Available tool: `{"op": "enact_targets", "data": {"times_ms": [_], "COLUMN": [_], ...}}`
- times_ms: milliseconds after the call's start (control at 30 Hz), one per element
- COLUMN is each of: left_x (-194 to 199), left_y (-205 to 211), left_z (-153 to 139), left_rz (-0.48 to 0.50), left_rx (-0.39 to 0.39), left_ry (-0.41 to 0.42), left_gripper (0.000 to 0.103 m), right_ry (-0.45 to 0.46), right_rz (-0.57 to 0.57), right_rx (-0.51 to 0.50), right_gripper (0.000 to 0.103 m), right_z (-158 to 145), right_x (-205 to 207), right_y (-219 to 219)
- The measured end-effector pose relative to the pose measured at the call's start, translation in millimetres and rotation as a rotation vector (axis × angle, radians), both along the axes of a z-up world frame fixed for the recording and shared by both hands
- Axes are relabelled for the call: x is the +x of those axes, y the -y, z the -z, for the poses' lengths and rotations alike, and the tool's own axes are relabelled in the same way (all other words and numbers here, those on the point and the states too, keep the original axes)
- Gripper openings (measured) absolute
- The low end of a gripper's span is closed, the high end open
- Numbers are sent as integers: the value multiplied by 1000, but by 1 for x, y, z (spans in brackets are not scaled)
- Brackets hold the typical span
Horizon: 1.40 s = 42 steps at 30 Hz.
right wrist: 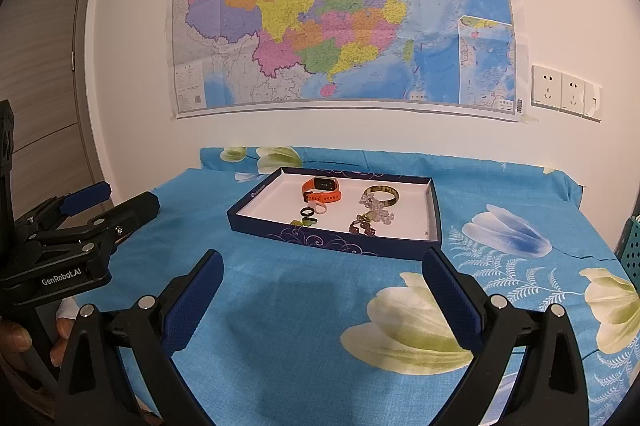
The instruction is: Organize jewelry
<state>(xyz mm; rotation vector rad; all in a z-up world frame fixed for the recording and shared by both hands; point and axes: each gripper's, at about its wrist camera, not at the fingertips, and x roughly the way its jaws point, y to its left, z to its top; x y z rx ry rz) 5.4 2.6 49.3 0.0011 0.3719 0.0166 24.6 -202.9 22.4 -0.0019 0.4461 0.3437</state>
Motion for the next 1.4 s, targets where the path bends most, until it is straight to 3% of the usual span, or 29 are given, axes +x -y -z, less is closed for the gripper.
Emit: {"op": "enact_targets", "data": {"times_ms": [1400], "left_x": [1], "left_y": [0], "left_z": [7], "left_rz": [-1], "left_rx": [1], "left_ry": [-7], "left_gripper": [97], "right_ry": [-8], "right_rz": [-2], "right_rx": [0], "right_gripper": [96], "right_z": [2], "right_x": [2], "right_y": [1]}}
